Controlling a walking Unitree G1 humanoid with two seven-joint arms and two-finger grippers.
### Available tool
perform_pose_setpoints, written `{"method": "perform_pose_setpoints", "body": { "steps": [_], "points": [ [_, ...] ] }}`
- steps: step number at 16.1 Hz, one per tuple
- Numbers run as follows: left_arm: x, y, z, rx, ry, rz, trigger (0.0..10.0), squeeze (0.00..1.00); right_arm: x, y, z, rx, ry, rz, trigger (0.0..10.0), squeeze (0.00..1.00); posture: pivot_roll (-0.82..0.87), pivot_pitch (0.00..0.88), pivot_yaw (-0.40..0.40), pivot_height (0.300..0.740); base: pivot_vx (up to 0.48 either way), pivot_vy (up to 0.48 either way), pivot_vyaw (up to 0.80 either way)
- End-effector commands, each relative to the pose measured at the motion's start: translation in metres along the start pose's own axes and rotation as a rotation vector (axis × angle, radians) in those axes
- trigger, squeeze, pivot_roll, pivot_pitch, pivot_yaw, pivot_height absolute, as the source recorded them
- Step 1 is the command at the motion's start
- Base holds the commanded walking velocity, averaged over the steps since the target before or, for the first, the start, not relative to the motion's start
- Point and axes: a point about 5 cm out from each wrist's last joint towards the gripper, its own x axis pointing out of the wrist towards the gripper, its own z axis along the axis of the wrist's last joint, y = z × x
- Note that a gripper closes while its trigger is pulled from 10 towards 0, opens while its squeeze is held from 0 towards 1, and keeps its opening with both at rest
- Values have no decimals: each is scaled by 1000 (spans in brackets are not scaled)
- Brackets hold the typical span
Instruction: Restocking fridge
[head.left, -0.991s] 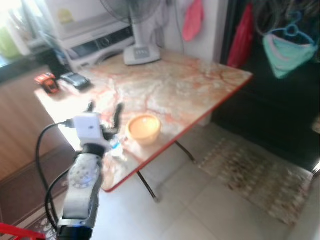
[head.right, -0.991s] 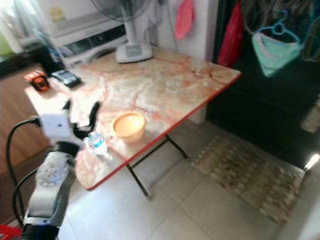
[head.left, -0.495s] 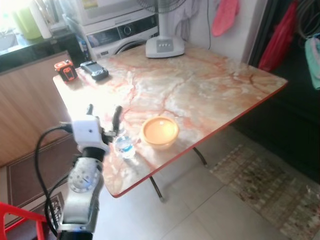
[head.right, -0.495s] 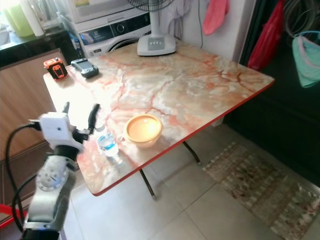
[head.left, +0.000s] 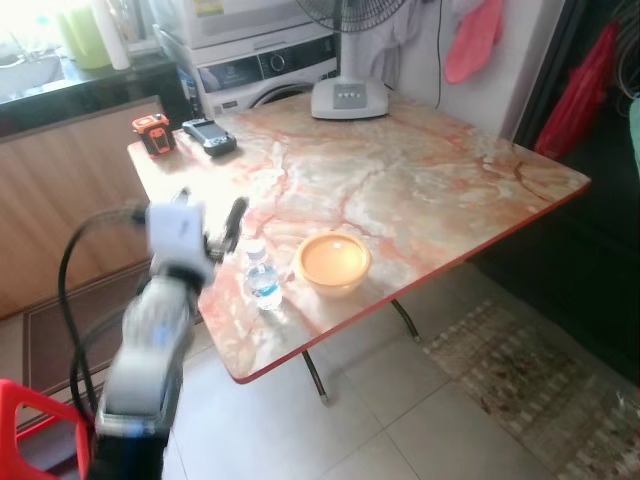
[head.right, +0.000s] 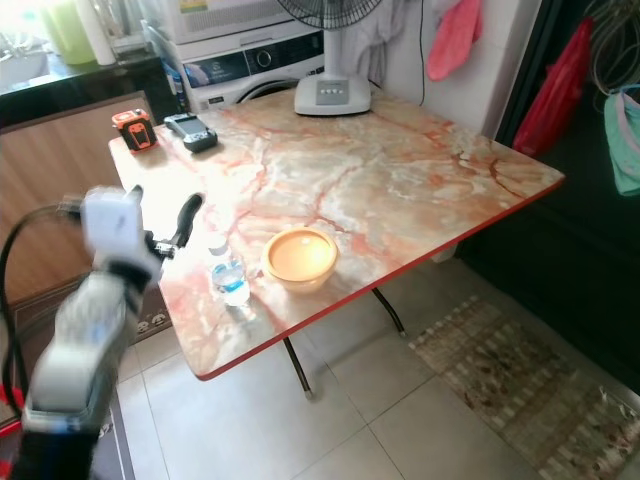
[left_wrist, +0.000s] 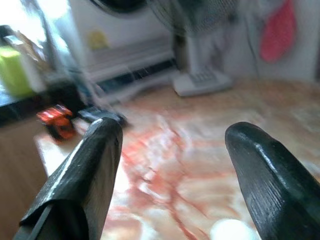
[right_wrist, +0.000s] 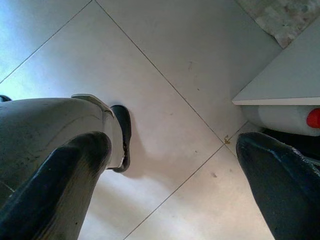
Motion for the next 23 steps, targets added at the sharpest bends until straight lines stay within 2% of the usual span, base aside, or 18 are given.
{"method": "perform_pose_setpoints", "body": {
  "steps": [1, 2, 3, 4, 5, 7, 10, 12, 14, 16, 18, 23],
  "points": [
    [3, -9, 7, -30, 46, -65, 10000, 0, 0, 8, -1, -6, 0, 31, 10000, 0, 43, 0, 68, 740, 0, 0, 0],
    [11, -13, 21, -116, 105, -90, 10000, 0, 0, 9, -1, -7, 0, 32, 10000, 0, 46, 0, 68, 740, 0, 0, 0],
    [14, -15, 25, -141, 149, -121, 10000, 0, 0, 9, -1, -9, 1, 34, 10000, 0, 50, 0, 66, 740, 0, 0, 0],
    [12, -23, 25, -106, 256, -233, 10000, 0, 0, 9, 0, -13, 3, 41, 10000, 0, 61, 0, 65, 740, 0, 0, 0],
    [15, -22, 29, -124, 283, -248, 10000, 0, 1, 10, 0, -33, 6, 45, 10000, 0, 53, 0, 71, 740, 0, 0, 0],
    [19, -13, 30, -27, 389, -279, 10000, 0, 1, 10, 1, -20, 2, 45, 10000, 0, 48, 2, 78, 740, 0, 0, 0],
    [26, -8, 26, 50, 500, -299, 10000, 0, 0, 9, 0, -18, 6, 44, 10000, 0, 33, 7, 88, 740, 0, 0, 0],
    [29, -8, 19, 17, 537, -305, 10000, 0, 0, 8, -1, -9, 6, 42, 10000, 0, 32, 14, 88, 740, 0, 0, 0],
    [25, -10, 1, -11, 606, -311, 10000, 0, 0, 8, -2, -13, 11, 43, 10000, 0, 18, 18, 86, 740, 0, 0, 0],
    [26, -11, 0, -42, 614, -309, 10000, 0, 0, 6, -2, -11, 13, 41, 10000, 0, 18, 15, 84, 740, 0, 0, 0],
    [26, -16, 3, -34, 618, -335, 10000, 0, 0, 6, -3, -15, 17, 40, 10000, 0, 17, 12, 86, 740, 0, 0, 0],
    [25, -14, -5, -20, 634, -298, 10000, 0, 0, 6, -4, -19, 18, 45, 10000, 0, 13, 0, 86, 740, 0, 0, 0]
  ]
}}
